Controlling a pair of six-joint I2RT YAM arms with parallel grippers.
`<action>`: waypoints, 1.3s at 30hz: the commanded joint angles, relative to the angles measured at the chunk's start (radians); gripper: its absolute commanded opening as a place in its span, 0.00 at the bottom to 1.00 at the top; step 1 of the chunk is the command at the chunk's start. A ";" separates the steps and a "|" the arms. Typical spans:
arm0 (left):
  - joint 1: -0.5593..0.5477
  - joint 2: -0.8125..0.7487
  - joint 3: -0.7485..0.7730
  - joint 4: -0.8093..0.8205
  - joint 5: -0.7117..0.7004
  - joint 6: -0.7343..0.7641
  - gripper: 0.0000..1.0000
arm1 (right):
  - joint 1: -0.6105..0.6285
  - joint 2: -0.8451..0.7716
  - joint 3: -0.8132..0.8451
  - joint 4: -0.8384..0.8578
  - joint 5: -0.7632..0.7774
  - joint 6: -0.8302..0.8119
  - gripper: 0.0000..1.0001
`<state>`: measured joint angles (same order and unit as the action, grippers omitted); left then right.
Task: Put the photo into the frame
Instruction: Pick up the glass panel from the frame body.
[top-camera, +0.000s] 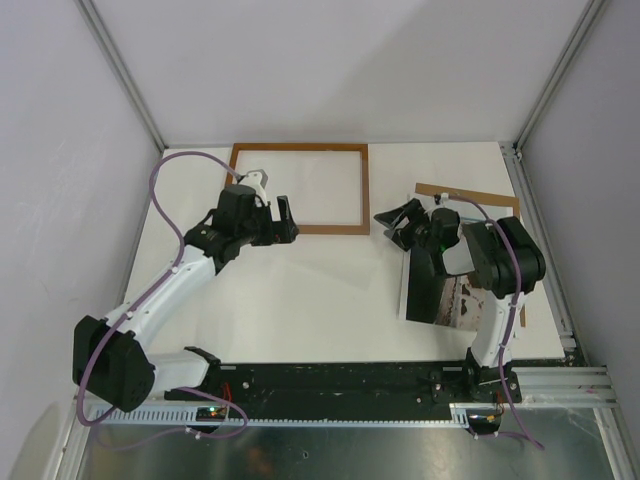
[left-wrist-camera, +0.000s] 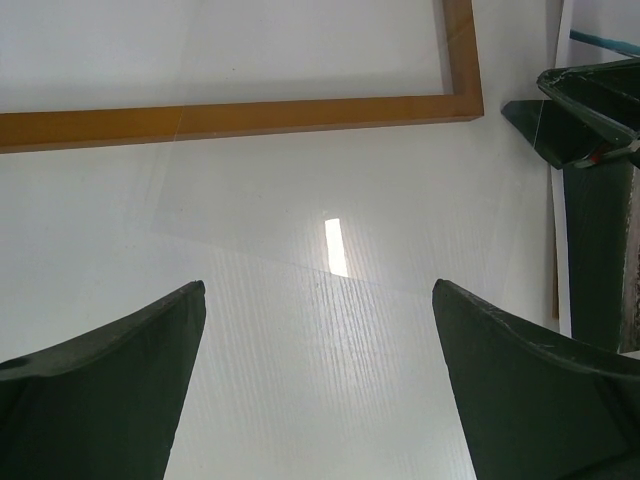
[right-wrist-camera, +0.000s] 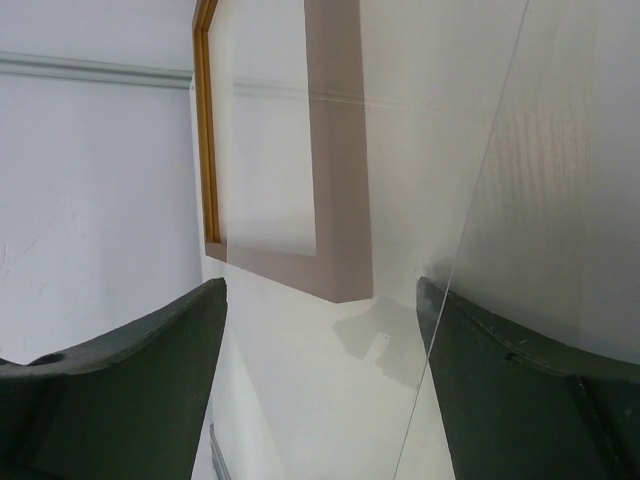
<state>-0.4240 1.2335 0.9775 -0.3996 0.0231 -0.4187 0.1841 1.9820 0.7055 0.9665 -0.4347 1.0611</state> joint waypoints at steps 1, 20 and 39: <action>0.007 0.005 0.014 0.015 0.011 -0.012 1.00 | 0.003 0.044 0.021 -0.049 0.015 -0.026 0.79; 0.007 0.007 0.020 0.015 0.028 -0.038 1.00 | 0.003 -0.069 0.055 -0.099 -0.044 -0.069 0.04; 0.060 0.237 0.366 0.077 0.028 -0.100 1.00 | -0.007 -0.415 0.235 -0.456 -0.144 -0.143 0.00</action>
<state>-0.4042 1.4097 1.2201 -0.3973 0.0307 -0.4843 0.1833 1.6855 0.8581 0.6205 -0.5316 0.9722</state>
